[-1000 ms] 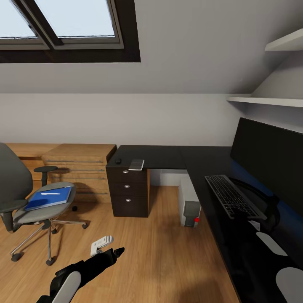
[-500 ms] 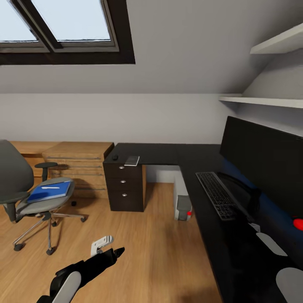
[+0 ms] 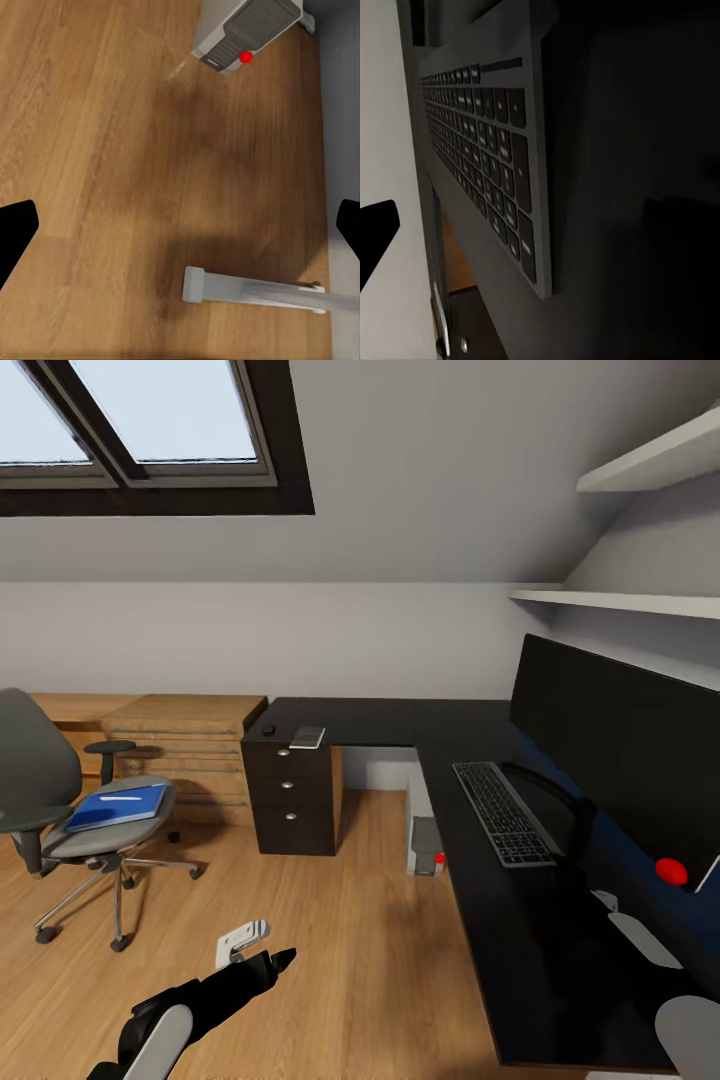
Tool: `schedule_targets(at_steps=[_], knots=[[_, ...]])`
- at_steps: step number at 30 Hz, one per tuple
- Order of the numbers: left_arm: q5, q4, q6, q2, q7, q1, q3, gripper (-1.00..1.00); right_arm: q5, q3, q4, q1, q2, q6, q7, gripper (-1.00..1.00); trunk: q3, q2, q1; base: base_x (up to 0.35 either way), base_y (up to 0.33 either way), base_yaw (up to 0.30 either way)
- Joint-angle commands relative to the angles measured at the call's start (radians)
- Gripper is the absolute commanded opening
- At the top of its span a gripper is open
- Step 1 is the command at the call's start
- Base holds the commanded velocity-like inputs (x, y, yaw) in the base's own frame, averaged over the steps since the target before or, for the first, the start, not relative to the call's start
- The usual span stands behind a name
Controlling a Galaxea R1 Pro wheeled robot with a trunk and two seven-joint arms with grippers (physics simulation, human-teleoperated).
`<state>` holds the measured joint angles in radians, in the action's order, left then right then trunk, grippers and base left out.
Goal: In the bedroom, organize the workspace by keeping the computer under the desk, ensuring the monitor is on the desk, placing the keyboard on the desk next to the monitor, placing the mouse on the desk next to the keyboard, moving the folder from the swivel chair onto the desk next to the mouse, stacking the notebook on top of the folder with the pen on top of the notebook, and positioning the swivel chair next to the desk.
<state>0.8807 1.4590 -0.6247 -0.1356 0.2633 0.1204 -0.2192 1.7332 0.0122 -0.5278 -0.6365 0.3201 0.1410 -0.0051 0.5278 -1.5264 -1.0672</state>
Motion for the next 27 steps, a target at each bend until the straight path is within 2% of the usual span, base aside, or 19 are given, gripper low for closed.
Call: schedule_targets(at_steps=[1, 27], knots=[[0.011, 0.001, -0.001, -0.001, 0.010, 0.001, -0.002, 1.00, 0.005, 0.002, 0.000, 0.000, 0.001, 0.002, -0.003, 1.00, 0.001, -0.001, 0.000, -0.009, -0.007, 0.000], [0.011, 0.001, -0.002, -0.001, 0.010, 0.001, -0.002, 1.00, 0.003, 0.003, -0.001, 0.000, 0.000, -0.064, -0.002, 1.00, 0.001, -0.001, 0.000, -0.001, -0.001, 0.000]])
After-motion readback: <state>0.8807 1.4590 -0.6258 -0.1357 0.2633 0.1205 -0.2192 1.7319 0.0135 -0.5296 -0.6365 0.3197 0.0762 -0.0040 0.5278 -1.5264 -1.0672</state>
